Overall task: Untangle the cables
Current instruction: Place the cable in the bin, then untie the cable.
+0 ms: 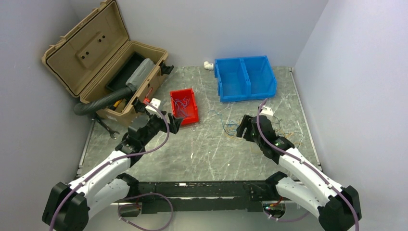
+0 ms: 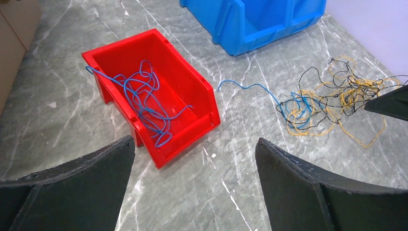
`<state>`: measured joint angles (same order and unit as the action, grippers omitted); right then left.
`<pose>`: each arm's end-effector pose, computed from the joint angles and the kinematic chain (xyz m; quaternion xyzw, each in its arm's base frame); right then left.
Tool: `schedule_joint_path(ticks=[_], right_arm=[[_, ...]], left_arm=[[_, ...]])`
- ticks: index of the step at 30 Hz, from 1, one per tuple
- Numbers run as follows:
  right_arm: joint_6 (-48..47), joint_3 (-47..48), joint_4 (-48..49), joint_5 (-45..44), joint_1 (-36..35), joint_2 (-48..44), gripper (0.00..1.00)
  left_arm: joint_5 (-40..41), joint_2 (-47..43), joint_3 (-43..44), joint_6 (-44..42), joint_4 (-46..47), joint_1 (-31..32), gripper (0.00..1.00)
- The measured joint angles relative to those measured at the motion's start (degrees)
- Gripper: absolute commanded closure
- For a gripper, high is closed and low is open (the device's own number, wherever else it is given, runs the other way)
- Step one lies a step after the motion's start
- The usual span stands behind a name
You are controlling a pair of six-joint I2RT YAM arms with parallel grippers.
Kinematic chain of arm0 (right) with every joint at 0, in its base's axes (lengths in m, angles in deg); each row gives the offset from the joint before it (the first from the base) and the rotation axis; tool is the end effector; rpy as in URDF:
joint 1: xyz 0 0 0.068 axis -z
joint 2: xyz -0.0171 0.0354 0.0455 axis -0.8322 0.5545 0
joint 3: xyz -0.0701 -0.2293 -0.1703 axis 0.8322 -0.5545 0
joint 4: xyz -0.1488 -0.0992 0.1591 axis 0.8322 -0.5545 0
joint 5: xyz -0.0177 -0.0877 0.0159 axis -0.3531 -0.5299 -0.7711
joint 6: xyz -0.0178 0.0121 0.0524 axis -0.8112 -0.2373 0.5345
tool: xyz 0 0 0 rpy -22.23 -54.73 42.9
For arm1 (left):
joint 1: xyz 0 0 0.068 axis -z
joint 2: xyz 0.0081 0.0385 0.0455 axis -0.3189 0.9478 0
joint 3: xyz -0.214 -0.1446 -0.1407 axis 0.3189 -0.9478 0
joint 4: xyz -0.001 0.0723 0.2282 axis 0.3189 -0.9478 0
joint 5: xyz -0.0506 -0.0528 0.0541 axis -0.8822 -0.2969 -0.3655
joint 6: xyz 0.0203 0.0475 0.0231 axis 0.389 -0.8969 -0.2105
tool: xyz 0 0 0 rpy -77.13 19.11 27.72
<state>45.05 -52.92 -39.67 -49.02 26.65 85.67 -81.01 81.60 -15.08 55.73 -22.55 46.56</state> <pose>0.1360 0.0649 0.2508 0.1095 0.8846 0.1300 0.4343 0.1585 -0.0873 0.2754 0.1134 0.7449 -0.2614 0.6033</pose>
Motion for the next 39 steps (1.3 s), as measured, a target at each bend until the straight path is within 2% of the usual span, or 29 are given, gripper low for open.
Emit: schedule_joint_path(ticks=[14,28,33,39], right_arm=[[0.39,0.96,-0.5,1.64,0.0,-0.22,0.28],[3.21,0.87,-3.69,3.02,0.02,-8.83,0.27],[4.66,0.87,-4.26,2.16,0.0,-5.77,0.25],[7.8,1.62,-6.34,-1.73,0.0,4.31,0.27]], left_arm=[[-0.7,-0.26,-0.26,0.02,1.33,0.0,0.02],[-3.56,-0.13,-0.76,0.0,3.48,0.04,0.01],[-8.61,2.32,-0.83,0.0,6.23,0.17,0.03],[-14.23,9.16,0.83,-1.16,6.62,3.3,0.04]])
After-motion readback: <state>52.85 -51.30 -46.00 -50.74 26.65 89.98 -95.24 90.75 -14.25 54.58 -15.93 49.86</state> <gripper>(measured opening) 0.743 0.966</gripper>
